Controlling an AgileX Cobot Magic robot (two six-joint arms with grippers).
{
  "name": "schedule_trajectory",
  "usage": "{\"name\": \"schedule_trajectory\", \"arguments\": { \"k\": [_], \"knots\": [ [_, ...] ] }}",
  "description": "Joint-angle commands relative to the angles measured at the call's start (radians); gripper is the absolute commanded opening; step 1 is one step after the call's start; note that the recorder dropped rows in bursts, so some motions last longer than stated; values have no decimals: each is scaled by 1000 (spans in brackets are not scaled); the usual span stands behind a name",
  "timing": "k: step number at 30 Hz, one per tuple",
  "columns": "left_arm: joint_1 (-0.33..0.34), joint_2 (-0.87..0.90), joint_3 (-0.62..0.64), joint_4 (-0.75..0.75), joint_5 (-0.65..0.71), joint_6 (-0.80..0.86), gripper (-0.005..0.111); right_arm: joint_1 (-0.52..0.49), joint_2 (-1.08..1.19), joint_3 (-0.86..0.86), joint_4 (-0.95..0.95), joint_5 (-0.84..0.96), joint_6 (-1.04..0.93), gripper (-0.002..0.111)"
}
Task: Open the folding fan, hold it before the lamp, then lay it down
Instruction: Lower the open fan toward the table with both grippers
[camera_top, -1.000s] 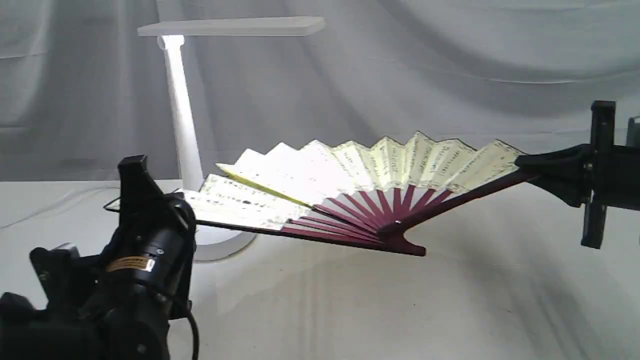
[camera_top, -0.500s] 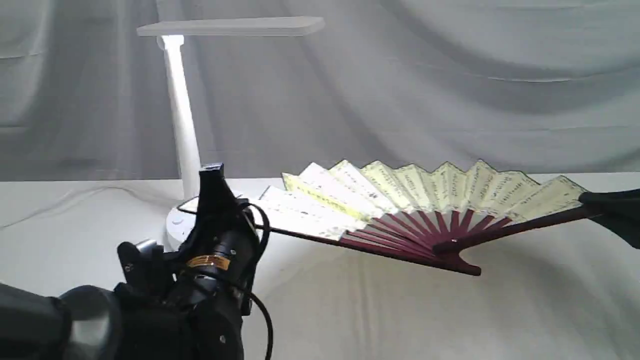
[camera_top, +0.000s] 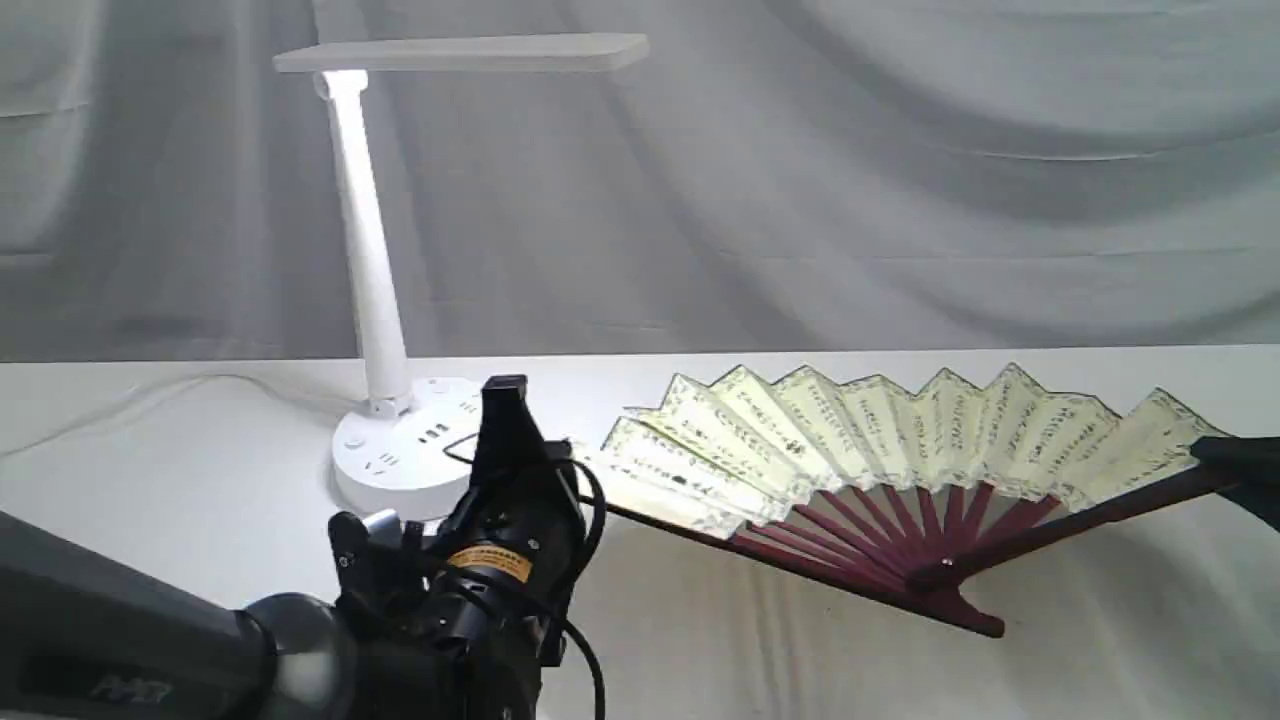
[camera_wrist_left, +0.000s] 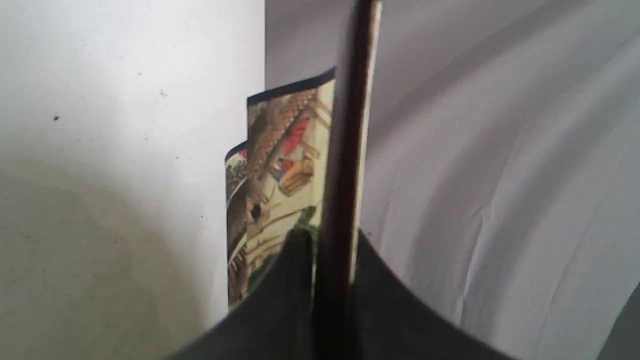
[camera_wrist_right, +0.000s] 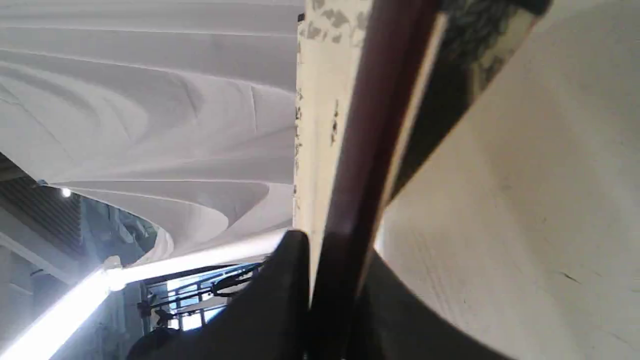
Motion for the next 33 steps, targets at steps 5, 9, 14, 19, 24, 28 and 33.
{"name": "schedule_trajectory", "arguments": {
  "k": [5, 9, 14, 19, 24, 28, 33],
  "knots": [
    [-7, 9, -15, 10, -17, -62, 1, 3, -3, 19, -49, -6, -50, 0],
    [-7, 11, -15, 10, -17, -53, 4, 3, -3, 19, -46, -19, -50, 0],
    [-7, 32, -15, 4, -17, -48, 5, 3, -3, 19, -53, -49, -48, 0],
    [-7, 60, -15, 12, -17, -68, 5, 3, -3, 19, -70, -53, -46, 0],
    [-7, 71, -15, 10, -19, -68, 5, 3, -3, 19, -117, -93, -29, 0],
    [-7, 74, -15, 10, -17, -34, 5, 3, -3, 19, -121, -101, -29, 0],
    [-7, 97, -15, 17, -21, -36, 5, 3, -3, 19, -121, -105, -27, 0]
  ]
}}
